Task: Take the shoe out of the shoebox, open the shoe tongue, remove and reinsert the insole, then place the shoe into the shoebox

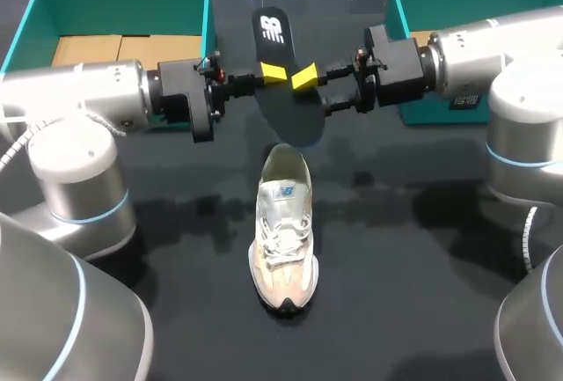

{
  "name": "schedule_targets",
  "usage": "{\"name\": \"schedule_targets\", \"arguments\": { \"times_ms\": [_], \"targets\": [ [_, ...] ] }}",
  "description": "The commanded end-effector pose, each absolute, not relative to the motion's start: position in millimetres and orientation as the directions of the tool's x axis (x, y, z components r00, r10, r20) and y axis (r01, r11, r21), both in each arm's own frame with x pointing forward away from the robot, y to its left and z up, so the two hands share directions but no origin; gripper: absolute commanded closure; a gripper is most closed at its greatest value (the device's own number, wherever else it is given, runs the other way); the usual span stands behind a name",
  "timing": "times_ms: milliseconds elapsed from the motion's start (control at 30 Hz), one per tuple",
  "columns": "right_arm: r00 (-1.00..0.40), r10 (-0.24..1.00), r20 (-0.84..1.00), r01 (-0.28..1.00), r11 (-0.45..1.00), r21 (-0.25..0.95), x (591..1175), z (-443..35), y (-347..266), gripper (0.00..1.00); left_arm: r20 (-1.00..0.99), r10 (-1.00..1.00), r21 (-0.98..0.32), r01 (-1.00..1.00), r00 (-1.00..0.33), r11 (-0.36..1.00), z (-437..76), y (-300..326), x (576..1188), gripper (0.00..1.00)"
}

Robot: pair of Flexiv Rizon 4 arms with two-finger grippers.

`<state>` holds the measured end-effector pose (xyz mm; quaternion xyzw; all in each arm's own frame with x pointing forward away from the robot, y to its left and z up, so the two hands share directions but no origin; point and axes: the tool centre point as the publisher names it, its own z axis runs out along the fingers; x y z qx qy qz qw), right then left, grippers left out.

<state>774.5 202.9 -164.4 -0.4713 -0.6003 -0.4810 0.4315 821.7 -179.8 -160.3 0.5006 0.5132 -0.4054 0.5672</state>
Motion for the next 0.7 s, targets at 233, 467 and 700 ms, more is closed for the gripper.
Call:
{"name": "schedule_targets", "arguments": {
  "times_ms": [233, 467, 700],
  "targets": [
    [-0.178, 0.162, 0.971, 0.981, 0.109, 0.161, 776.2, -166.5, 209.3, 0.56, -0.988, 0.061, 0.149, 0.979, 0.141, 0.142, -160.1, -177.9, 827.9, 1.0],
    [-0.175, 0.161, 0.971, 0.98, 0.123, 0.156, 776.6, -167.1, 213.6, 0.62, -0.988, 0.063, 0.151, 0.979, 0.144, 0.137, -161.0, -180.0, 827.6, 1.0],
    [-0.174, 0.167, 0.97, 0.979, 0.133, 0.153, 775.8, -166.4, 214.7, 0.71, -0.987, 0.067, 0.153, 0.979, 0.146, 0.134, -162.1, -181.6, 827.9, 1.0]
  ]
}}
